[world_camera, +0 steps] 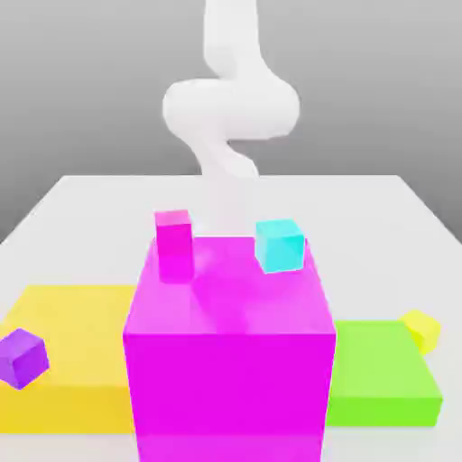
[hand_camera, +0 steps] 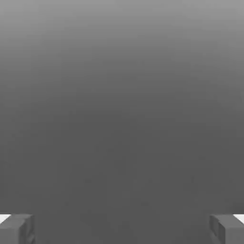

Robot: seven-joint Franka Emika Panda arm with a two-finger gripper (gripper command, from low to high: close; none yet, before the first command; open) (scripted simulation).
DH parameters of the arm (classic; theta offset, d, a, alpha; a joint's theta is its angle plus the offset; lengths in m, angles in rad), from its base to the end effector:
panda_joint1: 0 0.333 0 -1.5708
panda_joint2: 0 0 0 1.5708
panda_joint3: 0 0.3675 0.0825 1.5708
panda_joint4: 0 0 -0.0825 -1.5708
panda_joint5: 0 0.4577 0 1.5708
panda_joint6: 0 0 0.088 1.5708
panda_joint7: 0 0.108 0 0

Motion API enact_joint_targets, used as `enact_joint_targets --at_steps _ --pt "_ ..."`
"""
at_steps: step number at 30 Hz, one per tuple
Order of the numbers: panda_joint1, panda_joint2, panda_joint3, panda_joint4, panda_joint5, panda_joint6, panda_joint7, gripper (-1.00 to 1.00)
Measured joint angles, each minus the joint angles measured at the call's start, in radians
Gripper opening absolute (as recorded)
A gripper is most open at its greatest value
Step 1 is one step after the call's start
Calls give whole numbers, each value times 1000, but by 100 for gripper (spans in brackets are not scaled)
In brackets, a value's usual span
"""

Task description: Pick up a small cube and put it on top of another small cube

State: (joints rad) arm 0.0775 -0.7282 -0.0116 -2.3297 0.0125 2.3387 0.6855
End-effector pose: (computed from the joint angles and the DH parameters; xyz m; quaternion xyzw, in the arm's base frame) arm 0.4140 0.0258 0.7098 -0.8876 0.2867 -0.3315 0.1414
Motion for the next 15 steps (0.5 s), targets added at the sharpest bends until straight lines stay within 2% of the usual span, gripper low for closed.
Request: enact_joint_targets --at_steps 15 --pt "416 434 -5 -178 82 231 -694 0"
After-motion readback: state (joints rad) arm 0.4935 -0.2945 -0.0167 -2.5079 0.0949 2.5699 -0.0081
